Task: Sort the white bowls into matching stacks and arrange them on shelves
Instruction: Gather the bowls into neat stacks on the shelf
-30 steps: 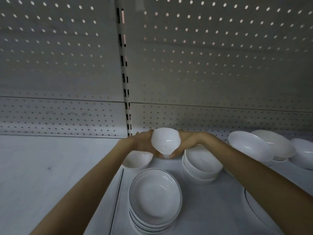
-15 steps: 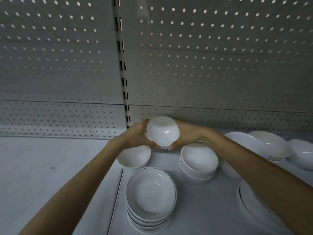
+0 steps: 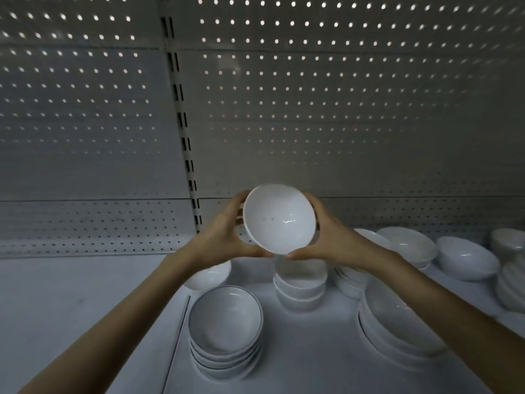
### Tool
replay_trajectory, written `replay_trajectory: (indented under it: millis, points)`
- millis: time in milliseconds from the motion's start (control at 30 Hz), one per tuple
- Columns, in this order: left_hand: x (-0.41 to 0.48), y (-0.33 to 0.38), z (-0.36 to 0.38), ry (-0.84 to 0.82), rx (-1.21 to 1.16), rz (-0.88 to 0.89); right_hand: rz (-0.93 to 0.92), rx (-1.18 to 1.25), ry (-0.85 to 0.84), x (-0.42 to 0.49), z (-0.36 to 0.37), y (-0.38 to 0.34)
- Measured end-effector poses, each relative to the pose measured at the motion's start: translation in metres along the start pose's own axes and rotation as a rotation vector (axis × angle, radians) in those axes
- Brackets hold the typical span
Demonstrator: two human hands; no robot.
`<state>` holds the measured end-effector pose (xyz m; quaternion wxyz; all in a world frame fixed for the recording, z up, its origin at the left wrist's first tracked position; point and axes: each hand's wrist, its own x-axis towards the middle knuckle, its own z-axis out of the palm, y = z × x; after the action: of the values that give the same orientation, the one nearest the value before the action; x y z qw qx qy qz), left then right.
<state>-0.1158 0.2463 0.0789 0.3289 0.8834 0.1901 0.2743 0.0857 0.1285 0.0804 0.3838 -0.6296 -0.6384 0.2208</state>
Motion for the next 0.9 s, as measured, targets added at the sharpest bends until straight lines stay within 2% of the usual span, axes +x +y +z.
replay_trajectory:
  millis: [200, 400, 567, 700, 900]
  points:
    - [0.009, 0.043, 0.043, -0.043, -0.118, 0.033, 0.045, 0.048, 0.158, -0.068, -0.037, 0.005]
    - [0.018, 0.078, 0.11, -0.053, -0.35, -0.019, 0.107, 0.255, 0.368, -0.122, -0.059, 0.025]
    - [0.017, 0.083, 0.158, -0.13, -0.418, -0.047, 0.168, 0.314, 0.46, -0.164, -0.059, 0.048]
    - [0.011, 0.078, 0.18, -0.195, -0.411, -0.074, 0.223, 0.308, 0.485, -0.185, -0.047, 0.065]
    - [0.002, 0.059, 0.191, -0.26, -0.391, -0.102, 0.235, 0.278, 0.438, -0.195, -0.036, 0.075]
